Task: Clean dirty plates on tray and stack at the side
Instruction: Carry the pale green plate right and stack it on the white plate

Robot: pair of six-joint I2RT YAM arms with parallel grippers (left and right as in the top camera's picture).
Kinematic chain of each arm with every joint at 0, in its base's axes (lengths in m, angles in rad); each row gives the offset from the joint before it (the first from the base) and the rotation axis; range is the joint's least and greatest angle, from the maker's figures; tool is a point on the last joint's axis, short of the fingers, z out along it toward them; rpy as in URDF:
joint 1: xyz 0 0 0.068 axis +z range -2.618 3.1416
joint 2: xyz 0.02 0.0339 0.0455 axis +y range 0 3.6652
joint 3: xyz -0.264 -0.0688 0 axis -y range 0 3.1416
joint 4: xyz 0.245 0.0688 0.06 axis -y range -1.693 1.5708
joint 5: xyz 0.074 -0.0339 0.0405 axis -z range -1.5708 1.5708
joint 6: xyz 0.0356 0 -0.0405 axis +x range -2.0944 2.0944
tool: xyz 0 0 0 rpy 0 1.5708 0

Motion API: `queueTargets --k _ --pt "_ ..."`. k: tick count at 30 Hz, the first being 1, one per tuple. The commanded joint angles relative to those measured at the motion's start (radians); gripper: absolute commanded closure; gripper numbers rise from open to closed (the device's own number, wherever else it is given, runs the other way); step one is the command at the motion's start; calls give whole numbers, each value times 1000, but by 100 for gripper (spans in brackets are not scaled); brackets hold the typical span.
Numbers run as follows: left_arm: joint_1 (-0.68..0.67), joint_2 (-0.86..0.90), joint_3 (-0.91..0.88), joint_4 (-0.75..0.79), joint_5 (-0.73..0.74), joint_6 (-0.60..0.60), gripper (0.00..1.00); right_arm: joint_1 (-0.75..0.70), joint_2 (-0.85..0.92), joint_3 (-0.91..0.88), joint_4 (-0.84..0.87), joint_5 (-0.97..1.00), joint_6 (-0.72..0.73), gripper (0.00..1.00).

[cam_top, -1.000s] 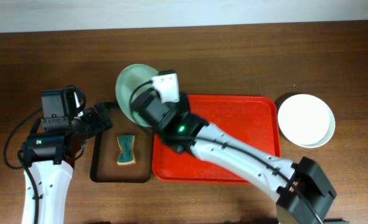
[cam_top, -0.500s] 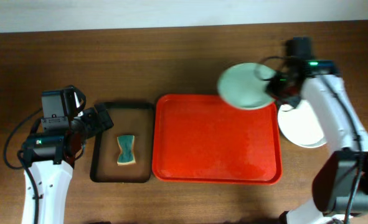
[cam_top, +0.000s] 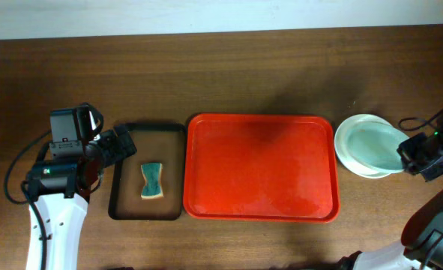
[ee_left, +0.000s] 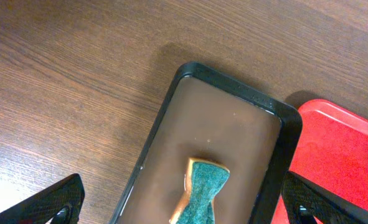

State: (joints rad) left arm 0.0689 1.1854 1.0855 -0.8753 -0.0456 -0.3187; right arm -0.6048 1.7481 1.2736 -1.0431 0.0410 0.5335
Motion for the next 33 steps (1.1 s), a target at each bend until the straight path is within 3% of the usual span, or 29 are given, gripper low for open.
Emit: queueTargets --k 1,3,4,5,6,7,9,17,18,19,23,33 --pt "3 -7 8 -1 -3 -10 1 31 -18 -78 63 -20 -6 94" --pt "3 -7 8 -1 -3 -10 1 49 -18 -94 85 -45 -6 81" --pt "3 -7 8 -1 -3 -10 1 57 -18 -94 84 -45 -6 64" --pt "3 -7 8 -1 -3 -10 1 70 -18 -94 78 -50 -52 28" --pt "3 -7 8 -1 -3 -10 1 77 -18 -94 74 -54 -85 25" --pt "3 -7 8 -1 -3 -10 1 90 -18 -94 68 -72 -116 24" --pt "3 -7 8 -1 -3 -10 1 138 -18 -94 74 -53 -164 39" --pt "3 -7 8 -1 -3 -10 1 504 -18 -94 105 -4 -346 54" --pt "3 -7 8 -1 -3 -10 1 531 -18 -94 101 -4 -346 10" --pt "3 -7 8 -1 -4 -10 1 557 -18 -94 102 -3 -346 1" --pt "3 -7 8 -1 -3 -10 1 618 -18 -94 112 -3 -339 2" --pt "3 -7 8 -1 -3 -10 1 618 -18 -94 117 -3 -339 1"
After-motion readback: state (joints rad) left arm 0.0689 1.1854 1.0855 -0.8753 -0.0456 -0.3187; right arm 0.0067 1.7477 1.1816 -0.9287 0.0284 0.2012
